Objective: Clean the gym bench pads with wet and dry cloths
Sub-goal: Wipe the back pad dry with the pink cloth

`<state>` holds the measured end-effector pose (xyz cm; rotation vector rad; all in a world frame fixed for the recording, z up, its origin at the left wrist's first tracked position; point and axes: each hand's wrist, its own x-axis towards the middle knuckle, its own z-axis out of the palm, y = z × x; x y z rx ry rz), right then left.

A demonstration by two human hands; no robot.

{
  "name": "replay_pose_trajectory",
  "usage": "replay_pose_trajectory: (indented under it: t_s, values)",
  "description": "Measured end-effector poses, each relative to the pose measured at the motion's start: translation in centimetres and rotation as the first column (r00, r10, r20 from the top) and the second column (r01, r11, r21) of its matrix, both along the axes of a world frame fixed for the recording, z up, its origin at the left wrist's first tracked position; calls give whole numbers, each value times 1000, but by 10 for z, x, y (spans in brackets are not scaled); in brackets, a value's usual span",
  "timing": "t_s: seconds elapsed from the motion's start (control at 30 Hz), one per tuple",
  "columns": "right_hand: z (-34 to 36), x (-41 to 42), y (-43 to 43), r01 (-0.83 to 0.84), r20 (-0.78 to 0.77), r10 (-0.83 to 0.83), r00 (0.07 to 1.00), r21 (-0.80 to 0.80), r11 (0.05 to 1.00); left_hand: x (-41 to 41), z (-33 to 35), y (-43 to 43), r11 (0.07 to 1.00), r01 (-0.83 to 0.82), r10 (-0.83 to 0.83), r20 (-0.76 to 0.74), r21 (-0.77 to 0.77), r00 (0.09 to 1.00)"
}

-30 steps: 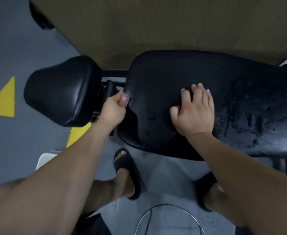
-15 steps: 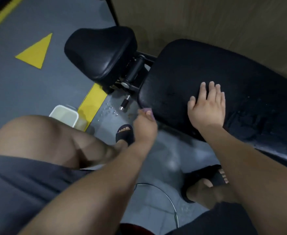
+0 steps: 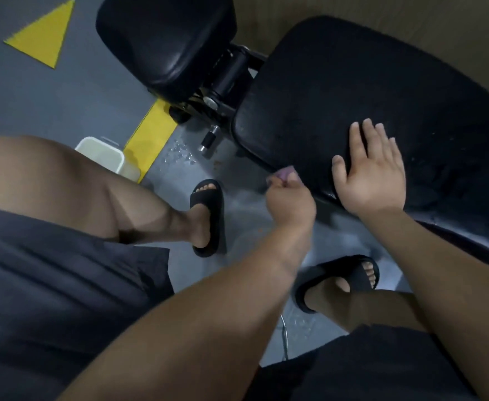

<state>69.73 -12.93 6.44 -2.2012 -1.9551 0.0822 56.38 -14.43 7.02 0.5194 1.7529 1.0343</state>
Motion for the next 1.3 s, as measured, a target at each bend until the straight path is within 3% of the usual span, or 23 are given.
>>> replay_pose_trajectory:
  t_s: [0.2, 0.33, 0.4, 0.5, 0.6, 0.67, 0.73, 0.83, 0.87, 0.93, 1.0, 1.13, 1.2, 1.27, 1.3]
  values:
    - [0, 4, -4, -11, -56, 13, 998, 46, 999, -36, 11, 24, 998, -46, 44, -61, -34, 997]
    - [-3, 3, -7, 10, -105, 1, 995, 108, 994, -11, 11, 13, 997, -79, 78, -48, -14, 996]
    - [-3, 5, -8, 15, -134, 3, 991, 129, 991, 12, 11, -6, 999, -25, 24, -20, -22, 1000]
    - [-2, 8, -8, 1, -181, 22, 983, 126, 992, 10, 14, -21, 978, 206, -209, -75, -42, 975]
    - [2, 11, -6, -20, -200, 36, 979, 79, 997, -34, 24, -20, 883, 470, -422, -421, 13, 803]
    - [4, 14, -7, -43, -227, 51, 973, 40, 998, -64, 32, -13, 804, 592, -413, -657, 63, 631]
    - [7, 20, -10, -82, -256, 80, 963, 3, 997, -80, 34, 6, 705, 704, -409, -761, 85, 503]
    - [13, 32, -23, -120, -235, 99, 967, -78, 990, -82, 17, 38, 491, 830, -554, -830, -265, 63]
    - [15, 35, -28, -123, -220, 99, 970, -100, 987, -79, 11, 43, 463, 811, -575, -817, -358, -32]
    - [18, 39, -37, -124, -195, 96, 976, -136, 983, -65, 4, 35, 460, 821, -555, -831, -338, -32]
    - [19, 41, -44, -119, -180, 93, 979, -143, 983, -39, 2, 13, 359, 896, -514, -857, -260, -43]
    - [19, 48, -54, -128, -168, 100, 981, -163, 978, -15, -5, -12, 121, 965, -411, -896, -233, -165]
    - [23, 50, -55, -120, -185, 87, 979, -172, 978, -38, 2, 5, 34, 948, -366, -887, -317, -283]
    - [25, 52, -55, -115, -190, 80, 979, -183, 976, -73, 7, 27, 47, 918, -384, -856, -393, -347]
    - [24, 53, -56, -111, -190, 76, 979, -185, 976, -86, 8, 33, 91, 919, -390, -863, -384, -322]
